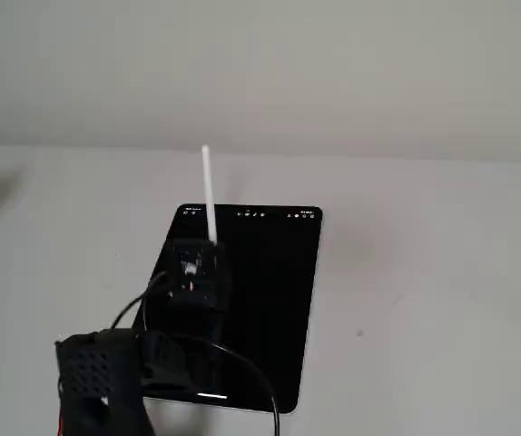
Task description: Draw a circular shape on the ipad using the apple pencil
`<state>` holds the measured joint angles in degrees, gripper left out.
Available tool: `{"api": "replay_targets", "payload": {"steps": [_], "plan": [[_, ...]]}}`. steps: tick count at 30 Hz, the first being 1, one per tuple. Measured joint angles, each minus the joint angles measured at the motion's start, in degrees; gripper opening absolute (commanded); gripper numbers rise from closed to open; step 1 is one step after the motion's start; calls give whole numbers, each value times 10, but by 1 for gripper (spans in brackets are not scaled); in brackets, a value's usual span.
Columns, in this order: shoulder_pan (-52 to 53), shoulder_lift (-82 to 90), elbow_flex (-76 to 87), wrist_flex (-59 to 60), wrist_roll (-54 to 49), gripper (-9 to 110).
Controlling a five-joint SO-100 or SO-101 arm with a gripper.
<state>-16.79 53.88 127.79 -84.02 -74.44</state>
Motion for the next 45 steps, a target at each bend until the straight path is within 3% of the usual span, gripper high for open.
{"api": "replay_targets", "payload": {"steps": [6,9,28,32,45], "plan": [[2,70,3,13,48,0],[11,158,21,98,107,0],[113,893,40,1091,624,0],[114,1001,75,1242,662,0],[90,1301,200,1494,704,0]]}}
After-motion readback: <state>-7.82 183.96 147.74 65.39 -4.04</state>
